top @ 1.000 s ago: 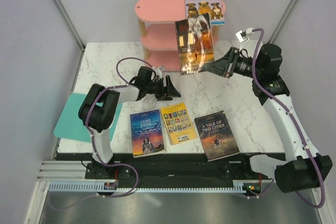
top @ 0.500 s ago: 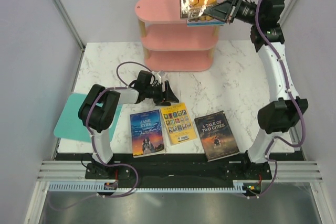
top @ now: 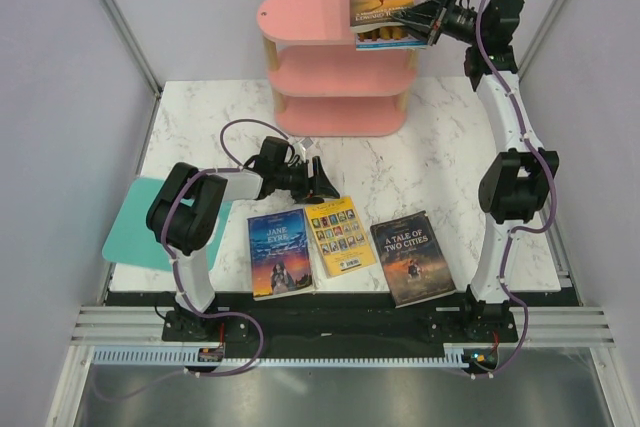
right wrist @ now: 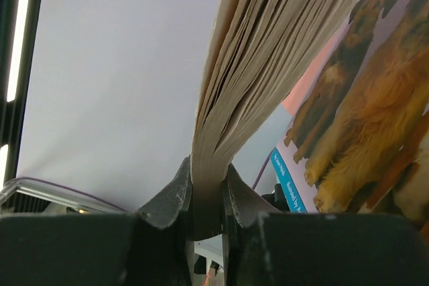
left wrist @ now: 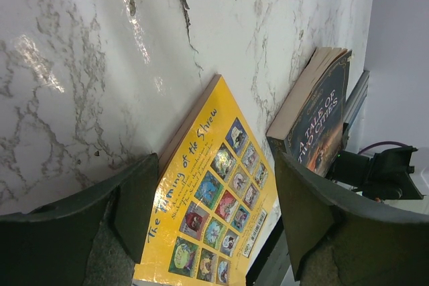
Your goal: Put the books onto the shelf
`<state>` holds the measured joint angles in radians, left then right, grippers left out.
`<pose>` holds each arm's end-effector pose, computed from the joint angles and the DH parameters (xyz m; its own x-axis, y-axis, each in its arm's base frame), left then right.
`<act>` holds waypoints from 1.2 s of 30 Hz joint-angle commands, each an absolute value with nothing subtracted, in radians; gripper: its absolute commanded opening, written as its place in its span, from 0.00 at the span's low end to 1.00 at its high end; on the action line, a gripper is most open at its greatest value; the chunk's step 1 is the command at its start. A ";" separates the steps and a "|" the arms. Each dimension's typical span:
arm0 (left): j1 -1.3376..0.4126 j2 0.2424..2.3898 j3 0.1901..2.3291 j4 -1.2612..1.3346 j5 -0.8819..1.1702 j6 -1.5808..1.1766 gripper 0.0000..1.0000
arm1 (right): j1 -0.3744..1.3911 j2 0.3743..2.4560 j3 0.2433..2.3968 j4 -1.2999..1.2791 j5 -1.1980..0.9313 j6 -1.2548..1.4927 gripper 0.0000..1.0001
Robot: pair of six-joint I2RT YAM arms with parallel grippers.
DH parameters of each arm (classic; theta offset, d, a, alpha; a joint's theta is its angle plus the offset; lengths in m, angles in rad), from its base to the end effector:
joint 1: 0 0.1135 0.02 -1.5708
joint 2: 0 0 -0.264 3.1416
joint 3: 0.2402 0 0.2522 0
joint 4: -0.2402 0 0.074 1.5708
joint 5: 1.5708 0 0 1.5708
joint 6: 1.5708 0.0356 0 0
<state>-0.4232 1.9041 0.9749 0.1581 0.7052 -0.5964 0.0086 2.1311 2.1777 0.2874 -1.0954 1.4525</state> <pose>0.3311 -0.1745 0.1322 -0.9394 -0.0459 -0.3396 0.2525 0.5772 -0.7766 0.4872 0.0358 0.4381 -0.7993 0.4476 -0.4009 -0.4251 0.0504 0.9037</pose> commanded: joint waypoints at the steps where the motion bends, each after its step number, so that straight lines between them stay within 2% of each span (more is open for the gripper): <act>1: -0.428 1.876 0.973 0.149 0.699 -0.552 0.76 | 0.005 2.089 2.181 0.373 -1.095 1.482 0.08; 7: -0.428 1.876 0.968 0.146 0.699 -0.552 0.75 | -0.023 2.082 2.172 0.261 -1.072 1.410 0.14; 9: -0.428 1.876 0.969 0.146 0.699 -0.552 0.75 | -0.025 2.085 2.164 0.253 -1.074 1.417 0.21; 14: -0.428 1.876 0.968 0.144 0.698 -0.552 0.74 | -0.035 2.066 2.131 0.244 -1.052 1.410 0.29; 17: -0.428 1.878 0.968 0.143 0.699 -0.551 0.73 | -0.034 2.074 2.141 0.220 -1.057 1.404 0.29; 23: -0.428 1.878 0.969 0.141 0.699 -0.551 0.73 | -0.034 2.077 2.151 0.213 -1.072 1.399 0.19; 27: -0.428 1.879 0.971 0.141 0.700 -0.552 0.73 | -0.034 2.080 2.163 0.207 -1.080 1.399 0.18; 33: -0.428 1.878 0.976 0.138 0.706 -0.552 0.72 | -0.034 2.079 2.155 0.192 -1.083 1.387 0.24; 36: -0.428 1.878 0.977 0.135 0.704 -0.552 0.72 | -0.035 2.082 2.154 0.189 -1.088 1.388 0.30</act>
<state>-0.4232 1.9041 0.9749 0.1436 0.7052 -0.5938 -0.0368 2.1307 2.1208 0.1600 -1.0721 1.3991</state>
